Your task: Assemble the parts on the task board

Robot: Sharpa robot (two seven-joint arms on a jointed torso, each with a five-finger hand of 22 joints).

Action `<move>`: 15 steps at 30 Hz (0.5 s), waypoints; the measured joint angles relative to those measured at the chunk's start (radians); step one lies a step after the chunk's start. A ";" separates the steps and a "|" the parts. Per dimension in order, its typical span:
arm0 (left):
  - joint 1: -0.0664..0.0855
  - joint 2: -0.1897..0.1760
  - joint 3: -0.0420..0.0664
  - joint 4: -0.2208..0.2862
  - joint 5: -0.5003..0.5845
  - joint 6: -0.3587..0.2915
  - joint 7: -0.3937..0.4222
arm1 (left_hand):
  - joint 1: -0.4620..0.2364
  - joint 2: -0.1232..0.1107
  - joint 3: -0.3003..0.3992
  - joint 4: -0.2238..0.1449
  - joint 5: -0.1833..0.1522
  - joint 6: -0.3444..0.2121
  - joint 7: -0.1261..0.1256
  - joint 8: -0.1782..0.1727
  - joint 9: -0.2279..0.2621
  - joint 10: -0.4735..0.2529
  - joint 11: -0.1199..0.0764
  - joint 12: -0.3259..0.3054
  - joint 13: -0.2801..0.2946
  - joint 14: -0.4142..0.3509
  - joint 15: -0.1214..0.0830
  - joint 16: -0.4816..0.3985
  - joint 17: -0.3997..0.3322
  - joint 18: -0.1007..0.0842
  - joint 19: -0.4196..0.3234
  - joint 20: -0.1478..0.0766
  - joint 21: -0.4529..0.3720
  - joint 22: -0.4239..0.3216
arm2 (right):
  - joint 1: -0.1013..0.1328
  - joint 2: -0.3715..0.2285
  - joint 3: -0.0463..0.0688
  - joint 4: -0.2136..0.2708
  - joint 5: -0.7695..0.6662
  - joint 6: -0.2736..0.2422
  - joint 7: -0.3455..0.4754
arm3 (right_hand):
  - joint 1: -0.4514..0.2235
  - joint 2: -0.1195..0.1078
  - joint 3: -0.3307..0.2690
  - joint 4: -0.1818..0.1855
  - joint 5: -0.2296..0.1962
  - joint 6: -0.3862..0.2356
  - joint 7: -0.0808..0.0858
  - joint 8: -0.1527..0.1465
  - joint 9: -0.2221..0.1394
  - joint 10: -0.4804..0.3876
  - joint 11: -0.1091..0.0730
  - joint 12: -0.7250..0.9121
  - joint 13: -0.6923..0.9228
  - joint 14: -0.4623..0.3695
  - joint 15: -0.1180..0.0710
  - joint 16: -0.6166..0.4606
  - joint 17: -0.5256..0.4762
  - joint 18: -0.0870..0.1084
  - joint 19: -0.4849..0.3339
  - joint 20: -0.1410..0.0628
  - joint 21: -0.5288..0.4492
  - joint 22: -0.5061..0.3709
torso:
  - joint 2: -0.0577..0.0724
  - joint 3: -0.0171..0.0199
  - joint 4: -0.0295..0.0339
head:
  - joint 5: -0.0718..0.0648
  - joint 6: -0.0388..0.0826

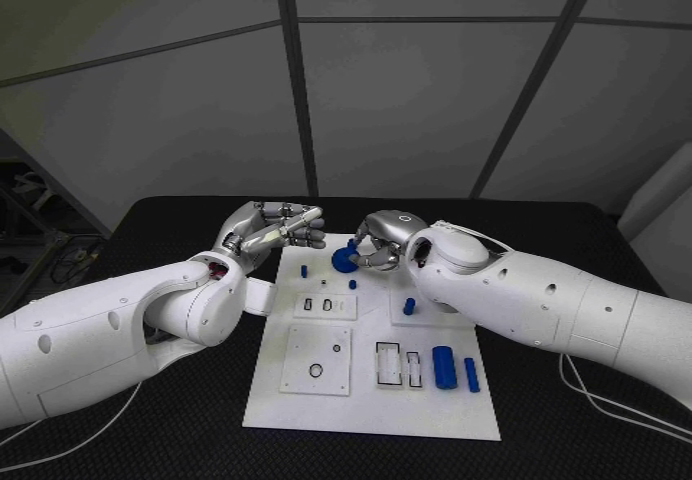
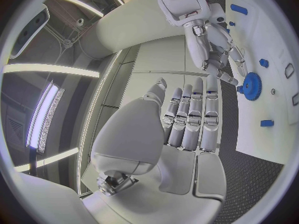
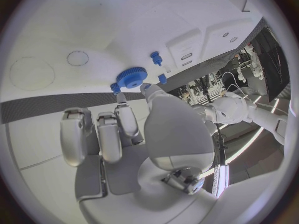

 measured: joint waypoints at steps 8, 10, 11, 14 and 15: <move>0.000 -0.007 0.000 -0.005 0.000 0.000 0.000 | 0.000 0.000 0.000 0.000 0.000 0.000 0.000 0.000 0.000 0.000 0.000 0.000 0.000 0.000 0.000 0.000 0.001 0.000 0.000 0.000 0.000 0.000 | 0.000 -0.171 0.001 0.134 0.116 -0.114 0.123 | 0.087 -0.016 0.033 -0.067 -0.119 0.009 -0.009 0.000 -0.004 -0.004 -0.004 -0.012 -0.017 0.000 0.000 -0.009 0.000 0.000 -0.008 -0.007 -0.015 0.000 | -0.004 0.0011 -0.0043 | 0.000 0.005; 0.000 -0.008 0.000 -0.007 0.000 0.000 0.000 | 0.000 0.000 0.000 0.000 0.000 0.000 0.000 0.000 0.000 0.000 0.000 0.000 0.000 0.000 0.000 0.000 0.001 0.000 0.000 0.000 0.000 0.000 | 0.000 -0.228 0.001 0.162 0.169 -0.121 0.161 | 0.097 -0.022 0.031 -0.075 -0.142 0.011 -0.011 0.000 -0.004 -0.014 -0.011 -0.025 -0.029 0.000 0.000 -0.019 0.000 0.000 -0.030 -0.008 -0.028 0.000 | -0.006 0.0017 -0.0081 | 0.003 0.005; 0.000 -0.009 0.000 -0.008 0.000 0.000 0.000 | 0.000 0.000 0.000 0.000 0.000 0.000 0.000 -0.001 0.000 0.000 0.000 0.000 0.000 0.000 0.000 0.000 0.001 0.000 0.000 0.000 0.000 0.000 | 0.000 -0.252 0.001 0.172 0.194 -0.122 0.176 | 0.105 -0.024 0.033 -0.080 -0.149 0.011 -0.011 0.000 -0.004 -0.025 -0.010 -0.033 -0.037 0.000 0.000 -0.025 0.000 0.000 -0.044 -0.009 -0.036 0.000 | -0.007 0.0020 -0.0097 | 0.003 0.006; 0.000 -0.009 0.000 -0.011 0.000 0.000 0.000 | 0.000 0.000 0.000 0.000 0.000 0.000 0.000 -0.004 0.000 0.000 0.000 0.000 0.000 0.000 0.000 0.000 0.001 0.000 0.000 0.000 -0.004 0.000 | 0.001 -0.321 0.000 0.189 0.275 -0.123 0.222 | 0.123 -0.027 0.034 -0.092 -0.162 0.012 -0.012 0.000 -0.005 -0.042 -0.013 -0.051 -0.056 0.003 -0.005 -0.041 0.000 0.000 -0.080 -0.011 -0.060 0.000 | -0.010 0.0036 -0.0157 | 0.001 0.008; 0.000 -0.009 0.000 -0.012 0.000 0.000 0.000 | 0.000 0.000 0.000 0.000 0.000 0.000 0.000 -0.004 0.000 0.000 0.000 0.000 0.000 0.000 0.000 0.000 0.001 0.000 0.000 0.000 -0.004 0.000 | 0.001 -0.339 0.000 0.192 0.299 -0.123 0.235 | 0.127 -0.031 0.032 -0.096 -0.162 0.015 -0.015 0.000 -0.005 -0.042 -0.013 -0.051 -0.058 0.000 -0.008 -0.041 0.000 0.000 -0.081 -0.013 -0.062 0.000 | -0.010 0.0042 -0.0174 | 0.000 0.009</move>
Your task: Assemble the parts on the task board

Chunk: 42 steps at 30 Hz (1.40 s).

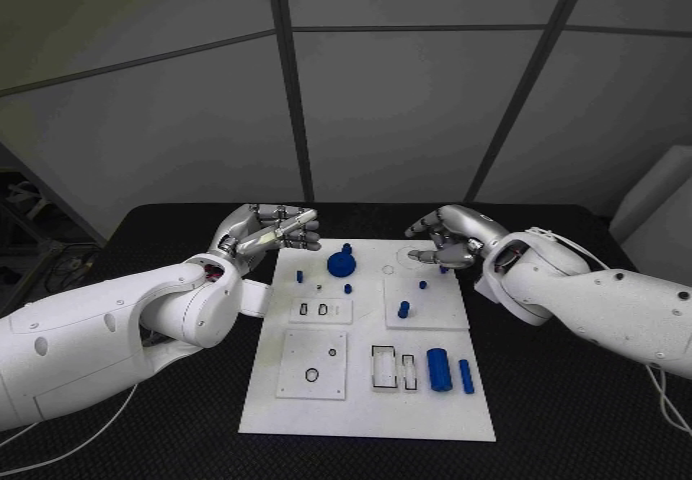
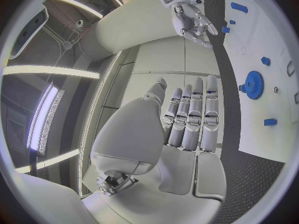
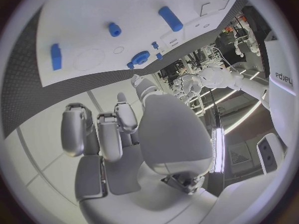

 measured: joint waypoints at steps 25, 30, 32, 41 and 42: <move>-0.001 0.019 0.000 -0.022 0.000 0.000 0.000 | 0.000 0.000 0.000 0.000 0.000 0.000 0.000 0.000 0.000 0.000 0.000 0.000 0.000 0.000 0.000 0.000 0.000 0.000 0.000 0.000 0.000 -0.001 | -0.027 -0.045 -0.001 -0.149 0.176 0.051 0.106 | 0.027 -0.009 -0.002 -0.020 0.006 0.000 0.000 -0.006 -0.003 0.000 0.000 -0.005 -0.005 0.000 0.000 0.000 0.000 0.000 0.000 0.000 0.000 0.000 | -0.004 0.0044 -0.0089 | -0.015 -0.007; -0.001 0.020 0.000 -0.023 0.000 0.000 0.000 | 0.000 0.000 0.000 0.000 0.000 0.000 0.000 0.000 0.000 0.000 0.000 0.000 0.000 0.000 0.000 -0.004 0.001 0.000 0.000 0.000 0.000 -0.001 | -0.039 -0.037 -0.001 -0.162 0.169 0.070 0.105 | 0.027 -0.009 -0.002 -0.020 0.006 0.000 0.000 -0.006 -0.003 0.000 0.000 -0.005 -0.005 0.000 0.000 0.000 0.000 0.000 0.000 0.000 0.000 0.000 | -0.004 0.0039 -0.0085 | -0.016 -0.010; -0.001 0.020 0.000 -0.024 0.000 0.000 0.000 | 0.000 0.000 0.000 0.000 0.000 0.000 0.000 0.000 0.000 0.000 0.000 0.000 0.000 0.000 0.000 -0.004 0.001 0.000 0.000 0.000 0.000 -0.001 | -0.042 -0.034 -0.001 -0.166 0.165 0.077 0.104 | 0.027 -0.009 -0.002 -0.020 0.006 0.000 0.000 -0.006 -0.003 0.000 0.000 -0.005 -0.005 0.000 0.000 0.000 0.000 0.000 0.000 0.000 0.000 0.000 | -0.004 0.0038 -0.0084 | -0.016 -0.011; -0.001 0.022 0.000 -0.027 0.000 0.000 0.000 | 0.000 0.000 0.000 0.000 0.000 0.000 0.000 0.000 0.000 0.000 0.000 0.000 0.000 0.000 0.000 -0.004 0.001 0.000 0.000 0.000 0.000 -0.001 | -0.047 -0.021 -0.001 -0.179 0.152 0.094 0.099 | 0.027 -0.009 -0.002 -0.020 0.006 0.000 0.000 -0.006 -0.004 0.000 0.000 -0.005 -0.005 0.000 0.000 0.000 0.000 0.000 0.000 0.000 0.000 0.000 | -0.004 0.0039 -0.0078 | -0.015 -0.015; -0.001 0.022 0.000 -0.027 0.000 0.000 0.000 | 0.000 0.000 0.000 0.000 0.000 0.000 0.000 0.000 0.000 0.000 0.000 0.000 0.000 0.000 0.000 -0.004 0.001 0.000 0.000 0.000 0.000 -0.001 | -0.047 -0.020 -0.001 -0.179 0.150 0.095 0.098 | 0.027 -0.009 -0.002 -0.020 0.006 0.000 0.000 -0.006 -0.004 0.000 0.000 -0.005 -0.005 0.000 0.000 0.000 0.000 0.000 0.000 0.000 0.000 0.000 | -0.004 0.0039 -0.0078 | -0.015 -0.015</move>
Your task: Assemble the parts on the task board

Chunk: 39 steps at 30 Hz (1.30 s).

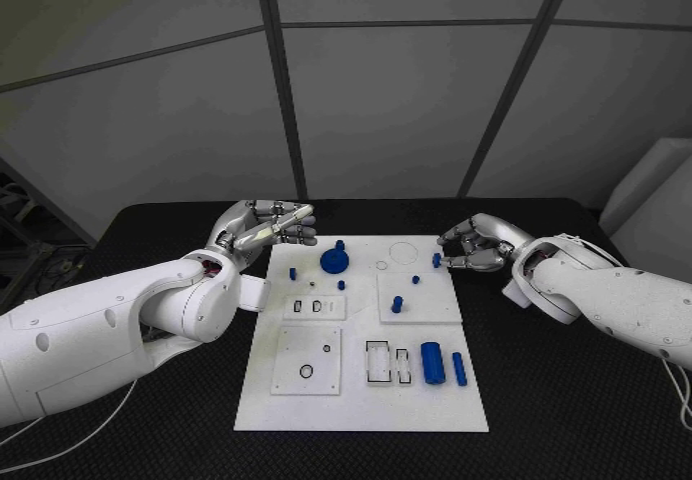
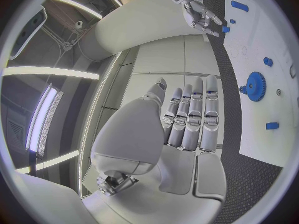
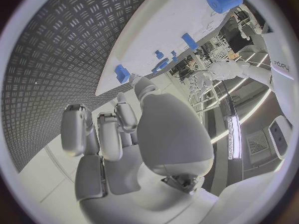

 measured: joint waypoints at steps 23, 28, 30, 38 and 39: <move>0.000 0.003 0.000 -0.003 0.000 0.000 0.000 | 0.000 0.000 -0.003 -0.003 0.000 0.000 0.000 0.000 0.000 0.000 0.000 0.000 0.000 0.000 0.000 0.000 0.001 0.000 0.000 0.000 0.000 -0.001 | -0.007 0.034 0.000 -0.035 -0.027 0.025 -0.013 | 0.009 0.009 0.002 -0.002 -0.004 0.038 0.005 0.020 0.006 0.002 0.002 0.005 0.016 0.000 0.000 0.000 0.000 0.000 0.011 -0.004 0.000 0.000 | 0.000 0.0012 0.0005 | -0.002 -0.006; 0.000 0.003 0.000 -0.003 0.000 0.000 0.000 | 0.000 0.000 -0.003 -0.003 0.000 0.000 0.000 0.000 0.000 0.000 0.000 0.000 0.000 0.000 0.000 0.000 0.001 0.000 0.000 0.000 0.000 -0.001 | -0.007 0.038 0.000 -0.040 -0.030 0.030 -0.015 | 0.013 0.013 0.005 -0.005 -0.005 0.052 0.002 0.026 0.008 0.008 0.000 0.010 0.020 0.000 0.000 0.000 0.000 0.000 0.015 0.000 0.004 0.000 | -0.001 0.0013 0.0005 | -0.002 -0.008; 0.000 0.003 0.000 -0.003 0.000 0.000 0.000 | 0.000 0.000 -0.003 -0.003 0.000 0.000 0.000 0.000 0.000 0.000 0.000 0.000 0.000 0.000 0.000 0.000 0.001 0.000 0.000 0.000 0.000 -0.001 | -0.007 0.039 0.000 -0.042 -0.031 0.032 -0.016 | 0.013 0.013 0.005 -0.005 -0.008 0.056 -0.001 0.026 0.008 0.008 0.000 0.010 0.021 0.000 0.000 0.000 0.000 0.000 0.019 -0.004 0.004 0.000 | -0.001 0.0014 0.0005 | -0.002 -0.008; 0.000 0.003 0.000 -0.004 0.000 0.000 0.000 | 0.000 0.000 -0.003 -0.003 0.000 0.000 0.000 0.000 0.000 0.000 0.000 0.000 0.000 0.000 0.000 0.000 0.001 0.000 0.000 0.000 0.000 -0.001 | -0.008 0.044 0.000 -0.049 -0.038 0.040 -0.021 | 0.013 0.013 0.005 -0.005 -0.008 0.063 -0.001 0.031 0.009 0.011 -0.004 0.013 0.024 0.000 0.000 0.000 0.000 0.000 0.019 -0.003 0.004 0.000 | -0.001 0.0021 0.0005 | -0.002 -0.010; 0.000 0.003 0.000 -0.004 0.000 0.000 0.000 | 0.000 0.000 -0.003 -0.003 0.000 0.000 0.000 0.000 0.000 0.000 0.000 0.000 0.000 0.000 0.000 0.000 0.001 0.000 0.000 0.000 0.000 -0.001 | -0.008 0.044 0.000 -0.050 -0.039 0.041 -0.022 | 0.013 0.013 0.005 -0.005 -0.008 0.063 -0.001 0.031 0.009 0.011 -0.004 0.013 0.024 0.000 0.000 0.000 0.000 0.000 0.019 -0.003 0.004 0.000 | -0.001 0.0022 0.0005 | -0.002 -0.010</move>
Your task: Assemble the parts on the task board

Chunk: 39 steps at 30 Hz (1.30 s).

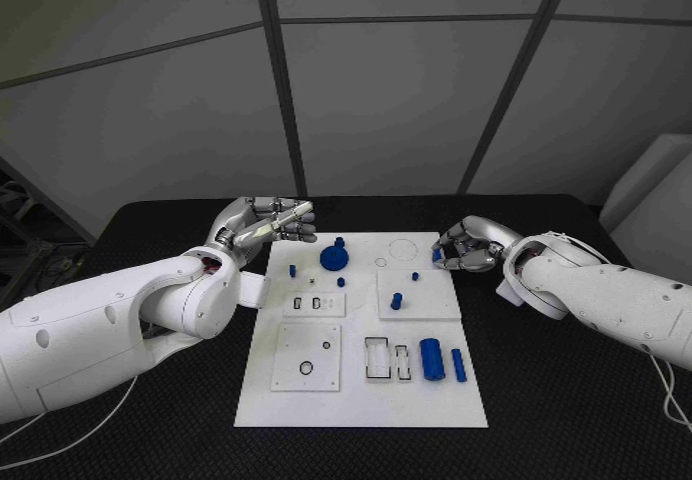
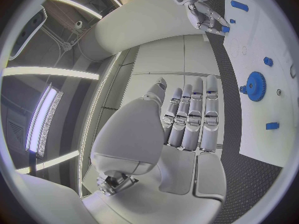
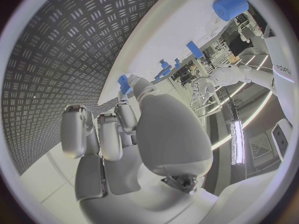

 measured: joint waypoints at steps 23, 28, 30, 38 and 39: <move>0.000 0.000 0.000 0.000 0.000 0.000 0.000 | 0.000 0.000 0.003 -0.003 0.000 0.000 0.000 0.000 0.000 0.000 0.000 -0.005 0.000 0.000 0.000 0.000 0.001 0.000 0.000 0.000 0.000 0.000 | -0.001 0.015 0.000 -0.015 -0.008 0.005 -0.013 | -0.008 0.016 0.003 -0.003 -0.012 0.033 -0.007 0.018 0.006 0.007 -0.007 0.006 0.007 0.000 -0.007 0.000 0.001 0.000 0.014 -0.007 0.008 0.000 | 0.000 0.0009 0.0001 | -0.002 -0.002; 0.000 -0.001 0.000 0.000 0.000 0.000 0.000 | 0.000 0.000 0.003 -0.003 0.000 0.000 0.000 0.000 0.000 0.000 0.000 -0.005 0.000 0.000 0.000 0.000 0.001 0.000 0.000 0.000 0.000 0.000 | -0.001 0.016 0.000 -0.016 -0.009 0.002 -0.018 | -0.008 0.016 0.003 -0.003 -0.012 0.033 -0.007 0.018 0.006 0.007 -0.007 0.006 0.005 0.000 -0.007 0.000 0.001 0.000 0.014 -0.007 0.008 0.000 | 0.000 0.0009 0.0003 | -0.001 -0.002; 0.000 -0.001 0.000 0.000 0.000 0.000 0.000 | 0.000 0.000 0.003 -0.003 0.000 0.000 0.000 0.000 0.000 0.000 0.000 -0.005 0.000 0.000 0.000 0.000 0.001 0.000 0.000 0.000 0.000 0.000 | -0.001 0.016 0.000 -0.016 -0.009 0.002 -0.020 | -0.008 0.016 0.003 -0.003 -0.012 0.033 -0.007 0.018 0.006 0.007 -0.007 0.006 0.005 0.000 -0.007 0.000 0.001 0.000 0.014 -0.007 0.008 0.000 | 0.000 0.0009 0.0003 | 0.000 -0.002; 0.000 -0.002 0.000 0.001 0.000 0.000 -0.001 | 0.000 0.000 0.003 -0.003 0.000 0.000 0.000 0.000 0.000 0.000 0.000 -0.005 0.000 0.000 0.000 -0.006 0.001 0.000 0.000 0.000 0.000 -0.001 | -0.002 0.019 0.000 -0.012 -0.009 -0.001 -0.024 | -0.012 0.019 0.003 -0.002 -0.012 0.040 -0.015 0.026 0.005 0.012 -0.013 0.012 0.011 0.003 -0.012 0.000 0.000 0.000 0.018 -0.011 0.009 0.000 | 0.000 0.0009 0.0003 | 0.001 -0.004; 0.000 -0.002 0.000 0.001 0.000 0.000 -0.001 | 0.000 0.000 0.003 -0.003 0.000 0.000 0.000 0.000 0.000 0.000 0.000 -0.005 0.000 0.000 0.000 -0.006 0.001 0.000 0.000 0.000 0.000 -0.001 | -0.002 0.019 0.000 -0.011 -0.008 -0.002 -0.024 | -0.012 0.020 0.005 -0.001 -0.010 0.044 -0.018 0.027 0.006 0.017 -0.017 0.015 0.015 0.000 -0.014 0.003 0.000 0.000 0.018 -0.011 0.014 0.000 | 0.000 0.0010 0.0003 | 0.001 -0.003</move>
